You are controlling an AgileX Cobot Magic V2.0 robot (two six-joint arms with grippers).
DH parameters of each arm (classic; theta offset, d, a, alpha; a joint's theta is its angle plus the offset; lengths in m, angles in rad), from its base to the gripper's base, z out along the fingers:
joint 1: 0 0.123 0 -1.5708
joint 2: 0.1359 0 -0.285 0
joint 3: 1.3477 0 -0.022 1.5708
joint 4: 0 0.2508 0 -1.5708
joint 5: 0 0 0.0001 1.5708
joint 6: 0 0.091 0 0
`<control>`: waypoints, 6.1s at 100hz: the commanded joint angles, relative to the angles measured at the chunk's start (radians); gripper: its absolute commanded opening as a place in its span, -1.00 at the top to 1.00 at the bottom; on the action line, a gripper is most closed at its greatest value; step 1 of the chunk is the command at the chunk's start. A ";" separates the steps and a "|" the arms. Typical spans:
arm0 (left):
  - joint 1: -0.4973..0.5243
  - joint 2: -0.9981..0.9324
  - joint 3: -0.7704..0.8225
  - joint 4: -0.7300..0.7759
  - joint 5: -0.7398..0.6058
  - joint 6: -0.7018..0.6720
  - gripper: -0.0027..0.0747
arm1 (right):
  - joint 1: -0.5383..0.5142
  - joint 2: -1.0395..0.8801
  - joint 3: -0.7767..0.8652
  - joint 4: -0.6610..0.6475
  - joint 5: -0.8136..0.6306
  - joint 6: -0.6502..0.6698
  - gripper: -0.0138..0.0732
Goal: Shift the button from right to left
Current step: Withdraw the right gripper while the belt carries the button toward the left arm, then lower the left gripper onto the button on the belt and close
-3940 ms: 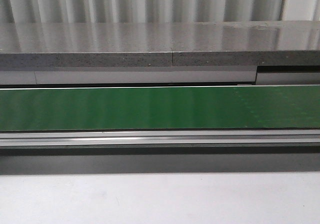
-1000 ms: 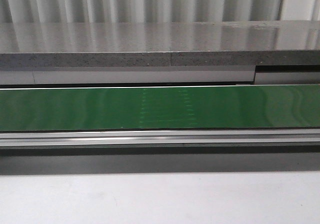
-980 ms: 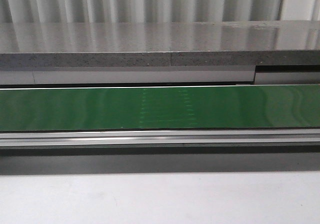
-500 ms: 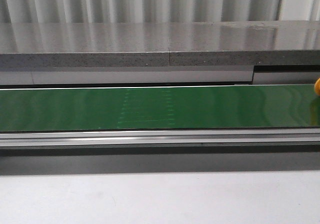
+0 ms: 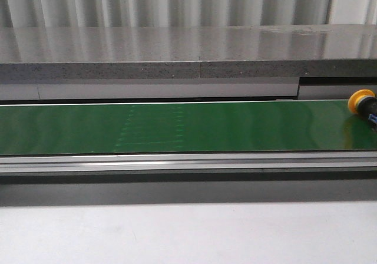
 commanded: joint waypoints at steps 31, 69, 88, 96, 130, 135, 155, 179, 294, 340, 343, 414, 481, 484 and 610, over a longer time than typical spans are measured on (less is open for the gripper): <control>0.005 -0.017 0.024 -0.007 -0.080 0.000 0.98 | 0.030 -0.299 0.193 0.015 -0.168 -0.011 0.83; 0.005 -0.017 0.024 -0.007 -0.080 0.000 0.98 | 0.030 -0.732 0.474 0.015 -0.318 -0.012 0.83; 0.005 -0.017 0.024 -0.007 -0.080 0.000 0.98 | 0.030 -0.943 0.590 0.015 -0.370 -0.013 0.83; 0.005 -0.017 0.024 -0.007 -0.080 0.000 0.98 | 0.030 -1.024 0.633 0.015 -0.405 -0.013 0.83; 0.005 -0.017 0.024 -0.007 -0.080 0.000 0.98 | 0.030 -1.257 0.732 0.017 -0.418 -0.013 0.83; 0.005 -0.017 0.024 -0.007 -0.080 0.000 0.98 | 0.030 -1.264 0.742 0.017 -0.420 -0.013 0.83; 0.005 -0.017 0.024 -0.005 -0.080 0.000 0.98 | 0.030 -1.265 0.778 0.017 -0.501 -0.013 0.83; 0.005 -0.017 0.024 -0.005 -0.080 0.000 0.98 | 0.030 -1.265 0.786 0.017 -0.539 -0.013 0.83; 0.005 0.357 -0.429 -0.099 0.473 0.000 0.98 | 0.030 -1.265 0.786 0.017 -0.537 -0.013 0.83; 0.005 0.516 -0.484 -0.096 0.391 0.000 -0.24 | 0.030 -1.265 0.786 0.017 -0.537 -0.013 0.83; 0.005 0.516 -0.481 -0.098 0.376 0.000 -0.22 | 0.030 -1.265 0.786 0.017 -0.537 -0.013 0.83; 0.005 0.858 -0.831 -0.169 0.709 0.074 -0.67 | 0.030 -1.265 0.786 0.017 -0.537 -0.013 0.83; -0.408 1.399 -1.234 -0.056 0.865 -0.256 -0.56 | 0.030 -1.265 0.786 0.017 -0.537 -0.013 0.83; -0.424 1.419 -1.247 -0.054 0.865 -0.268 -0.55 | 0.030 -1.265 0.786 0.017 -0.537 -0.013 0.83; -0.521 1.846 -1.495 -0.068 0.922 -0.381 0.21 | 0.030 -1.265 0.786 0.017 -0.537 -0.013 0.83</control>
